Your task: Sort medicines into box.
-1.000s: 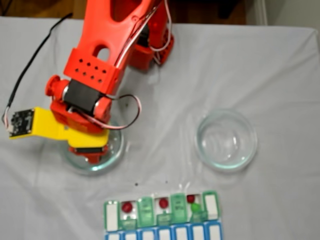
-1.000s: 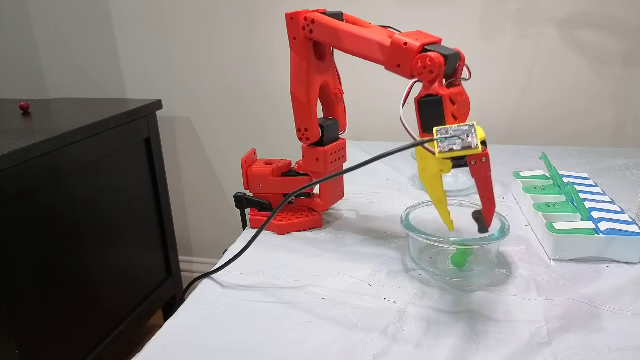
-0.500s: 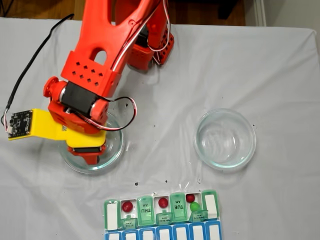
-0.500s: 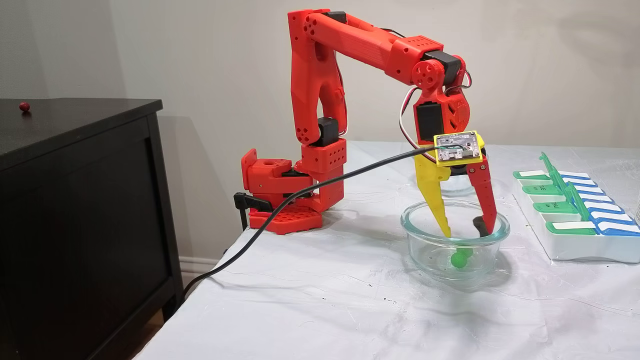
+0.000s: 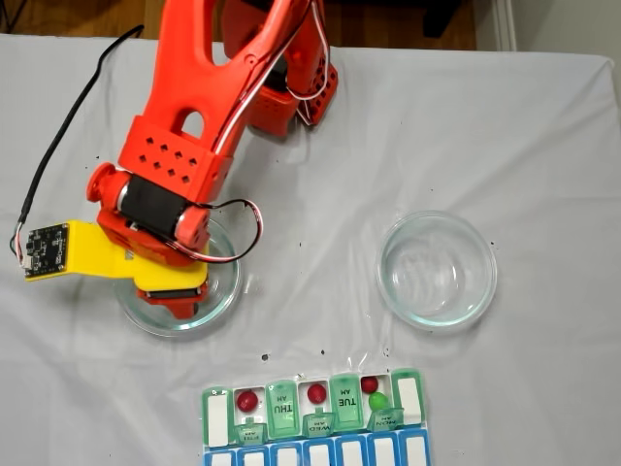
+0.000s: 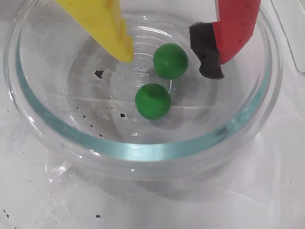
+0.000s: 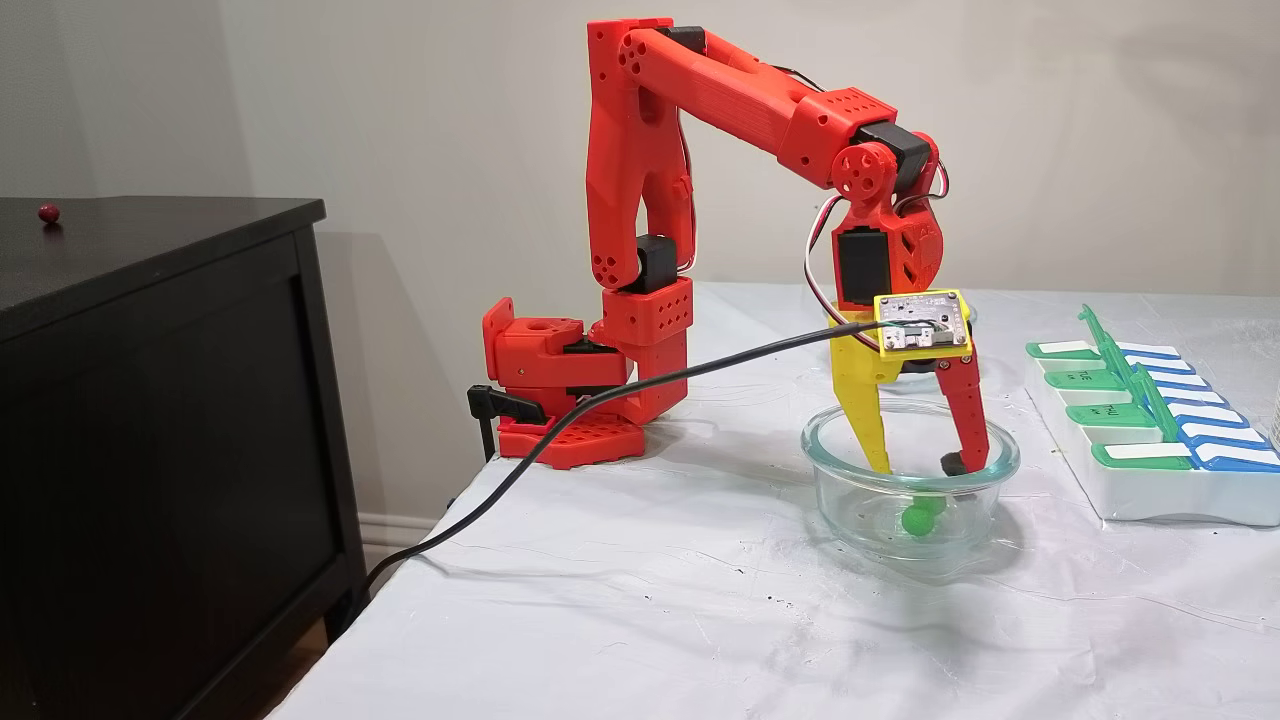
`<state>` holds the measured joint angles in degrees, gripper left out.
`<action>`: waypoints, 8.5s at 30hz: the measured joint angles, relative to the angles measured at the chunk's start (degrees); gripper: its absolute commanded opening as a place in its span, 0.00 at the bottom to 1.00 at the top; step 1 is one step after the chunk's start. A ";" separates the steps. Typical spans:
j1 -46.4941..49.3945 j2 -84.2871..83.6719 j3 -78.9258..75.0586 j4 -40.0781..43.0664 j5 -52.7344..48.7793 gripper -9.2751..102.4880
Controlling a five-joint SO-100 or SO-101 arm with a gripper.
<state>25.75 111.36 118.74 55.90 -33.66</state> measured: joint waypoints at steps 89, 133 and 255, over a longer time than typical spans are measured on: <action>-30.06 3.43 4.22 -27.25 15.29 0.08; -12.30 16.17 -7.12 7.82 2.55 0.08; -6.86 32.78 14.15 -12.57 -9.84 0.08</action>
<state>18.90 144.14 132.89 43.33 -43.51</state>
